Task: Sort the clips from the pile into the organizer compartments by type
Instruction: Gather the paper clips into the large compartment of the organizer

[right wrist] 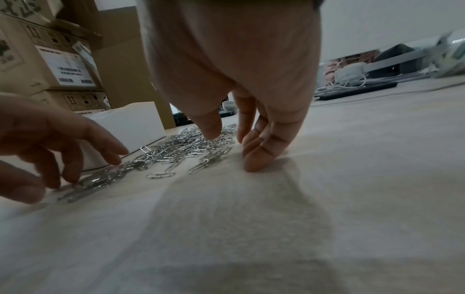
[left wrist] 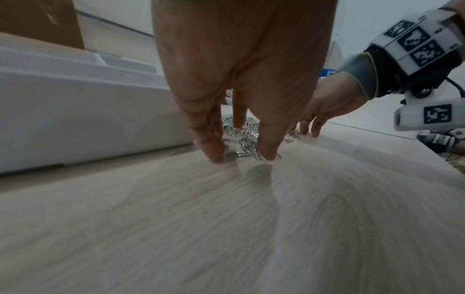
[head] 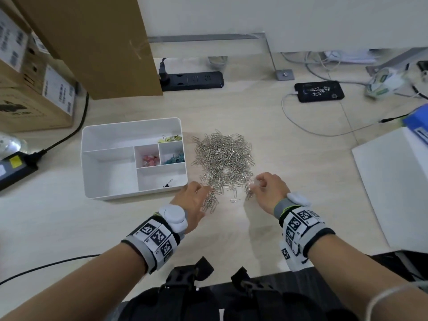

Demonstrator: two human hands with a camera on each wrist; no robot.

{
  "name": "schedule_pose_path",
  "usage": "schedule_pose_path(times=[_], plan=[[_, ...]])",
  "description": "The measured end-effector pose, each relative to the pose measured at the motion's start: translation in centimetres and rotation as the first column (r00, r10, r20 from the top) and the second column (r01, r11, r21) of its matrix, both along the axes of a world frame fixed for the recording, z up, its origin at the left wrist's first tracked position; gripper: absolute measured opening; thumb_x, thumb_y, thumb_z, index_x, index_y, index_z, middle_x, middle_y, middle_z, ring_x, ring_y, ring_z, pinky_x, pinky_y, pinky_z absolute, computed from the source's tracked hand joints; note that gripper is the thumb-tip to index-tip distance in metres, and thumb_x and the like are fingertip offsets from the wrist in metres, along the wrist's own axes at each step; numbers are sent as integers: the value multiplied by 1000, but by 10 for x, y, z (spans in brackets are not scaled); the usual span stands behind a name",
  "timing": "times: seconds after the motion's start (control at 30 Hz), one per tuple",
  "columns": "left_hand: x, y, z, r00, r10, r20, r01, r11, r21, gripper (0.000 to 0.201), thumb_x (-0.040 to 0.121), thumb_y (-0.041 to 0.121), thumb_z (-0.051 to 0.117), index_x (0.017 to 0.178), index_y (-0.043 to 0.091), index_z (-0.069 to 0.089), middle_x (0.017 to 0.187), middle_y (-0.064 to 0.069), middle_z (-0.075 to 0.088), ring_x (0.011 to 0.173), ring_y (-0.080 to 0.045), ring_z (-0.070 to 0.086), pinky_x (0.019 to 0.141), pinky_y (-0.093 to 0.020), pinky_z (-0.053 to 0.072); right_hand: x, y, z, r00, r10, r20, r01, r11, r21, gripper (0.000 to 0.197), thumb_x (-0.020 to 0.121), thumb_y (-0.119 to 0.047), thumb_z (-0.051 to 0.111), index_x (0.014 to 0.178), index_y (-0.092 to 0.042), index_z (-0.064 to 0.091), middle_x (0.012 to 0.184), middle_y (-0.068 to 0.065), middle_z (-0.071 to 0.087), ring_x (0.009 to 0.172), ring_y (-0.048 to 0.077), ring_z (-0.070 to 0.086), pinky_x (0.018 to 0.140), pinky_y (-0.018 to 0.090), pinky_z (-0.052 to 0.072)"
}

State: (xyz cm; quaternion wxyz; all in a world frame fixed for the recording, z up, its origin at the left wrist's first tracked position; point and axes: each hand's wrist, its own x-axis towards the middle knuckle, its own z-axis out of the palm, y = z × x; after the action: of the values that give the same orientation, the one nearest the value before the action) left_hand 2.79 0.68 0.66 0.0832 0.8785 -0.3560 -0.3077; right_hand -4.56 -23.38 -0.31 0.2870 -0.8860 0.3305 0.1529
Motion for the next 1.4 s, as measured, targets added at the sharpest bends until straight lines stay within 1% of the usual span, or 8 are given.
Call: schedule_pose_path(times=[0.33, 0.47, 0.57, 0.67, 0.9, 1.1, 1.27, 1.4], plan=[[5, -31, 1, 981, 191, -31, -193, 973, -123, 59, 88, 19, 65, 142, 20, 43, 132, -9, 43, 107, -32, 53, 92, -43, 48, 35, 16, 8, 980, 110, 165, -125, 988, 86, 16, 85, -35, 65, 97, -25, 63, 90, -5, 66, 81, 14, 62, 79, 32, 53], [7, -35, 6, 971, 236, -37, -238, 963, -124, 74, 84, 24, 70, 147, 21, 33, 144, -11, 31, 123, -35, 45, 96, -48, 48, 62, -2, 16, 971, 212, 109, -212, 977, -12, 53, 79, -52, 67, 123, -29, 49, 118, 2, 52, 104, 19, 54, 89, 33, 47], [14, -48, 16, 965, 261, -37, -260, 965, 24, 99, 80, 28, 77, 155, 28, 12, 158, -10, 11, 139, -38, 29, 107, -48, 40, 83, -6, 19, 930, 369, 5, -367, 927, -77, 94, 61, -70, 71, 138, -34, 32, 132, 5, 37, 120, 25, 39, 97, 39, 41], [22, -62, 19, 957, 286, -36, -277, 947, 160, 119, 72, 31, 84, 156, 32, 0, 159, -13, 7, 140, -39, 28, 107, -48, 41, 93, -1, 14, 866, 491, -97, -500, 856, -130, 108, 51, -72, 73, 141, -35, 25, 134, 5, 29, 122, 27, 32, 98, 43, 42], [36, -79, 16, 965, 261, 10, -256, 938, 234, 117, 74, 22, 83, 155, 35, 0, 151, -15, 17, 130, -38, 43, 101, -44, 47, 85, 8, 6, 829, 559, 17, -556, 827, -83, 67, 77, -47, 71, 132, -30, 39, 127, 3, 41, 111, 25, 48, 85, 38, 48], [40, -77, 13, 918, 389, -81, -385, 921, 59, 63, 81, 19, 76, 133, 27, 41, 131, -7, 34, 104, -31, 58, 87, -37, 52, 77, 6, 2, 845, 516, 141, -522, 853, 3, 31, 86, -27, 65, 114, -31, 53, 115, -3, 51, 96, 22, 57, 77, 27, 43], [35, -69, 2, 901, 426, -83, -432, 897, -88, 38, 84, 17, 71, 115, 25, 50, 117, -3, 41, 86, -22, 55, 68, -30, 42, 76, 9, 5, 882, 422, 208, -446, 892, 80, 20, 86, -17, 63, 102, -28, 60, 105, -3, 59, 93, 20, 57, 83, 31, 47], [31, -64, -7, 886, 457, -75, -463, 868, -179, 31, 84, 17, 71, 109, 25, 55, 108, -1, 47, 85, -20, 54, 68, -27, 38, 76, 7, 7, 909, 343, 239, -381, 915, 136, 15, 85, -12, 63, 92, -26, 64, 102, -2, 65, 90, 19, 58, 83, 31, 47]])
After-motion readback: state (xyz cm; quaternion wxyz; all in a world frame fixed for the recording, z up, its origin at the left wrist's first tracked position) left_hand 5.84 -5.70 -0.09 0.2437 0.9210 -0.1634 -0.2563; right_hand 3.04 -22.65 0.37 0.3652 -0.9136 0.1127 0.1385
